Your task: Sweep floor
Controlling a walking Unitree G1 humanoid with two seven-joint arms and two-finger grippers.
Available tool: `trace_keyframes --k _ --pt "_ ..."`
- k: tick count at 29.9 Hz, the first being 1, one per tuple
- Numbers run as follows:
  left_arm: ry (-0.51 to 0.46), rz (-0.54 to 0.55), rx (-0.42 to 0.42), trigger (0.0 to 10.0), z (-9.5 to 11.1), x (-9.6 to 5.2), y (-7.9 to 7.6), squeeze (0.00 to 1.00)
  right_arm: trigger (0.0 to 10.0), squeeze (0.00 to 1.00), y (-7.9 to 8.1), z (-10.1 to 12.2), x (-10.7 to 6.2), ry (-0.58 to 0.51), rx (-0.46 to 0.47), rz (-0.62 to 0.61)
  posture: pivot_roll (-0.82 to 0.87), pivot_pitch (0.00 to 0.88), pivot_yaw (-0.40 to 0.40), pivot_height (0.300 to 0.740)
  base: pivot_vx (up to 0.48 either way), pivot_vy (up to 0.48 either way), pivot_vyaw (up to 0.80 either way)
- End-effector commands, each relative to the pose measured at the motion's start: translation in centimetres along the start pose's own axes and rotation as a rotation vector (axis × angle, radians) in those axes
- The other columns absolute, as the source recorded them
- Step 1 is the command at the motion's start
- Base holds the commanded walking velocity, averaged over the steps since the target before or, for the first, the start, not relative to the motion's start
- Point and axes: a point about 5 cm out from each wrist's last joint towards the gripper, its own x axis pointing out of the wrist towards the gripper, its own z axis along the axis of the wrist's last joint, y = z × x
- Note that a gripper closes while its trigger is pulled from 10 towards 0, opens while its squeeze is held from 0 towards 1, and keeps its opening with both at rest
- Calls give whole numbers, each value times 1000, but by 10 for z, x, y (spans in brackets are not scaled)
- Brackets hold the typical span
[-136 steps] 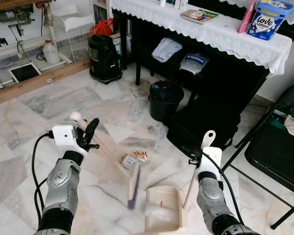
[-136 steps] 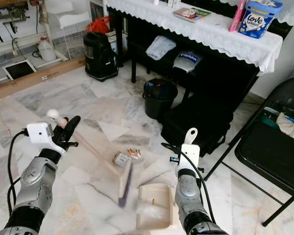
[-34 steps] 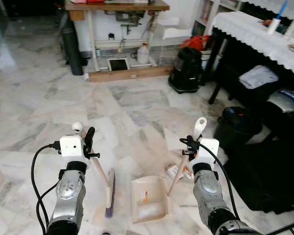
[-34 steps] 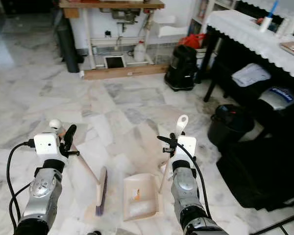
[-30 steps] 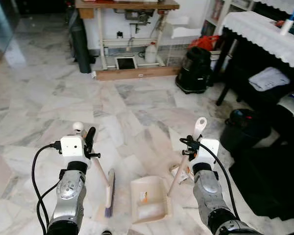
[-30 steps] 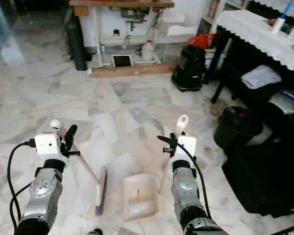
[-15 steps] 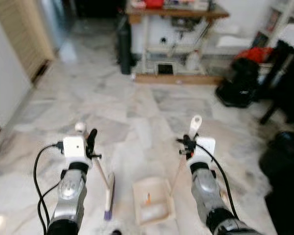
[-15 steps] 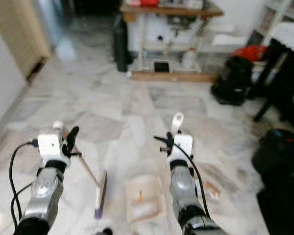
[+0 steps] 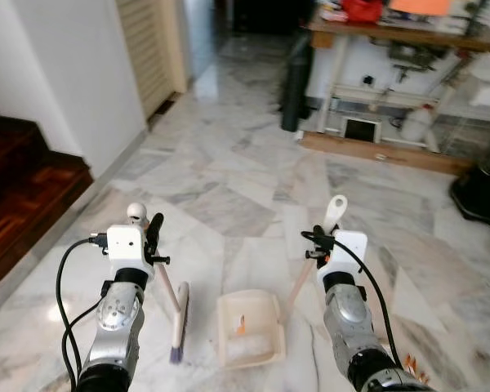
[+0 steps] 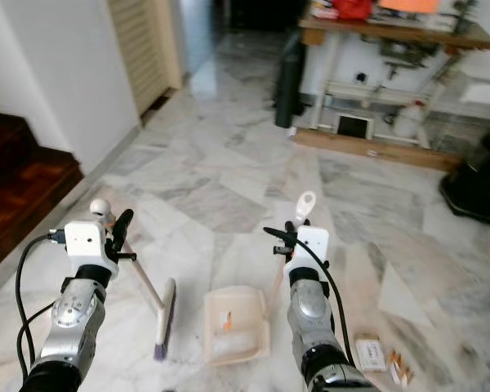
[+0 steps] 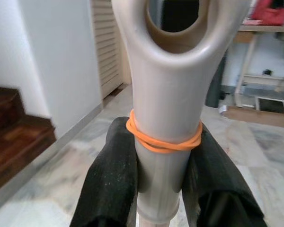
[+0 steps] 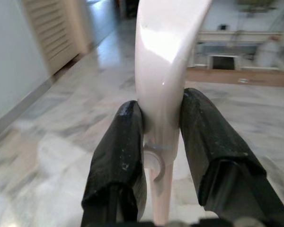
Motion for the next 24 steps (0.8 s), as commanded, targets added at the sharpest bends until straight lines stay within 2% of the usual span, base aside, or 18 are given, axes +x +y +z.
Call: trace_keyframes --k 1,24 --pt "-23 3 17 10000 4 1 3 0 10000 0 7 12 6 -58 9 22 1 0 -57 740 0 0 781" --pt "-18 9 17 10000 2 -2 2 0 10000 0 11 10 4 -48 9 46 6 0 -64 740 0 0 781"
